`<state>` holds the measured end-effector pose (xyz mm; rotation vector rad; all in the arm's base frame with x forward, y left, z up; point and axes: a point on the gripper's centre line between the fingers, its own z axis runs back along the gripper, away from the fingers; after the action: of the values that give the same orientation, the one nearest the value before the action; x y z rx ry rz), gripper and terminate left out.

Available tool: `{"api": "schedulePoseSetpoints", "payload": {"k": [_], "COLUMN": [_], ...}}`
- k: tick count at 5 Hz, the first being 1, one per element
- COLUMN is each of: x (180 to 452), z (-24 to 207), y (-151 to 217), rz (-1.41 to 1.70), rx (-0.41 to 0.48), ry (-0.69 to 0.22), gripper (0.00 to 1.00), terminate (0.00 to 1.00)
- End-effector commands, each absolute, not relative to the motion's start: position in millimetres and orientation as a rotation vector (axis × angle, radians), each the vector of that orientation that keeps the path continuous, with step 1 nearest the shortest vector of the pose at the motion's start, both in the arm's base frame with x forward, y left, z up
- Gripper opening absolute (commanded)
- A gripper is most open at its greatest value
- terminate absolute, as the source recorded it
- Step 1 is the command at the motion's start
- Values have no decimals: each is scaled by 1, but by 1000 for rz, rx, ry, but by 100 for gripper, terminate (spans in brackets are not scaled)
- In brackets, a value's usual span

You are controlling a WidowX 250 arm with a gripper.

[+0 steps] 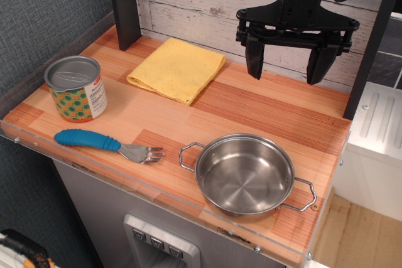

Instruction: Move the towel behind the pot

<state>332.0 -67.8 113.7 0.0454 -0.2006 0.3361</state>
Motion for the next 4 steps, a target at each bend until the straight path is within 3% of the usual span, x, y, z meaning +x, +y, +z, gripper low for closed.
{"api": "schedulePoseSetpoints", "payload": {"k": [1,2,3,4], "x": [332,355,365,370], "z": [114,109,106,98], "y": [-68,-37,-11,26], "rz": [336,253,239,203], "rx": [45,33,105,111], "ry": [-201,-186,-130,-102], "gripper": [100,100,100,100], "terminate": [0,0,0,0]}}
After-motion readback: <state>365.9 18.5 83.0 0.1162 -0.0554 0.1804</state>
